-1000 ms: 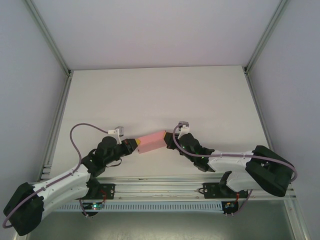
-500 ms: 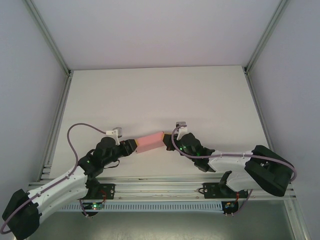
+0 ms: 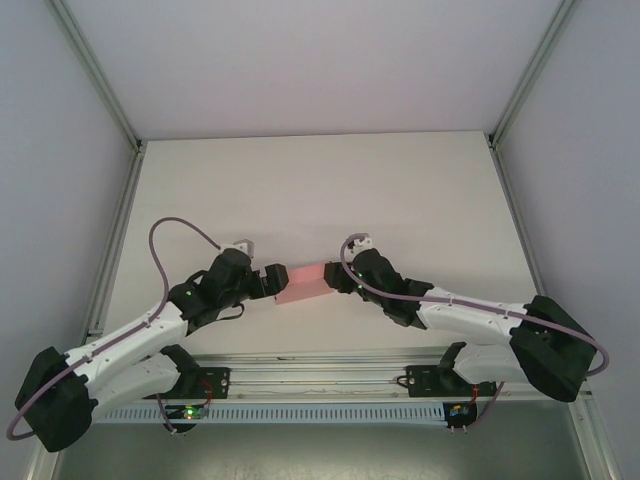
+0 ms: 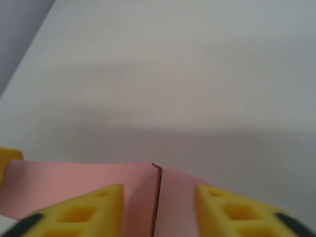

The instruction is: Assemble paper box

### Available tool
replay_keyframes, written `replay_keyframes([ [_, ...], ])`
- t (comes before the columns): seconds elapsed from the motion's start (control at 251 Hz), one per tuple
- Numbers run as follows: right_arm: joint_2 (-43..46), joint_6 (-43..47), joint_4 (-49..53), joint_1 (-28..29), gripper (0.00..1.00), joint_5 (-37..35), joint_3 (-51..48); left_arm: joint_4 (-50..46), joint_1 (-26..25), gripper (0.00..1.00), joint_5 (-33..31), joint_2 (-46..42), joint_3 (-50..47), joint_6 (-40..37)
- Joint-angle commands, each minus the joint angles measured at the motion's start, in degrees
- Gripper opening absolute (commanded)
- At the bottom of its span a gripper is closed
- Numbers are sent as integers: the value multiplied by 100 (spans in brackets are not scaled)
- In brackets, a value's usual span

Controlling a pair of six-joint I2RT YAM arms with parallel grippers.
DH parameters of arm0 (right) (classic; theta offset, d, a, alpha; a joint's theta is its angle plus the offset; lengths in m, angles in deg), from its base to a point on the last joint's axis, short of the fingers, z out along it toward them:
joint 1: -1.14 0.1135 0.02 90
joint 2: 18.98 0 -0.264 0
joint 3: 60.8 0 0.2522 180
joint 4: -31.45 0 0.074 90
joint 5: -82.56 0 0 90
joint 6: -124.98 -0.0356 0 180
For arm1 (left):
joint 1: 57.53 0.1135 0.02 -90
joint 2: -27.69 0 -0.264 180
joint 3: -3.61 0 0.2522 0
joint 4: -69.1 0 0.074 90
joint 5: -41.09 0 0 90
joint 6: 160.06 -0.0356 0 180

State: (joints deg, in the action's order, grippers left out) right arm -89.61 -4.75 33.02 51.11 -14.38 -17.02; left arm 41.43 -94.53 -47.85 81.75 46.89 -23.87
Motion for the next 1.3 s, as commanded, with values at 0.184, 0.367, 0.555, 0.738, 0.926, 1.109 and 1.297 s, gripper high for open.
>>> replay_keyframes([
  [0.184, 715, 2846, 261, -283, 98, 584, 552, -2282, 48, 100, -2309, -725, 1059, -343],
  [0.367, 656, 6788, 1473, -349, 98, 2626, 1126, -4189, 151, 100, -4427, -539, 1756, 385],
  [0.555, -97, 9645, 3599, -351, 98, 3561, 2279, -3516, 202, 100, -3861, -660, 1542, -184],
  [0.738, -1286, 10388, 5261, -326, 98, 3418, 3770, -3268, 227, 100, -3701, -720, 1411, -345],
  [0.926, -2253, 10212, 5745, -83, 98, 2606, 4596, -3121, 238, 100, -3556, -750, 1360, -518],
  [1.109, -2808, 9928, 5598, 135, 98, 2104, 4813, -3013, 261, 100, -3400, -781, 1328, -626],
  [1.297, -3301, 9636, 5603, 221, 98, 1645, 5030, -2714, 271, 100, -3068, -867, 1216, -837],
])
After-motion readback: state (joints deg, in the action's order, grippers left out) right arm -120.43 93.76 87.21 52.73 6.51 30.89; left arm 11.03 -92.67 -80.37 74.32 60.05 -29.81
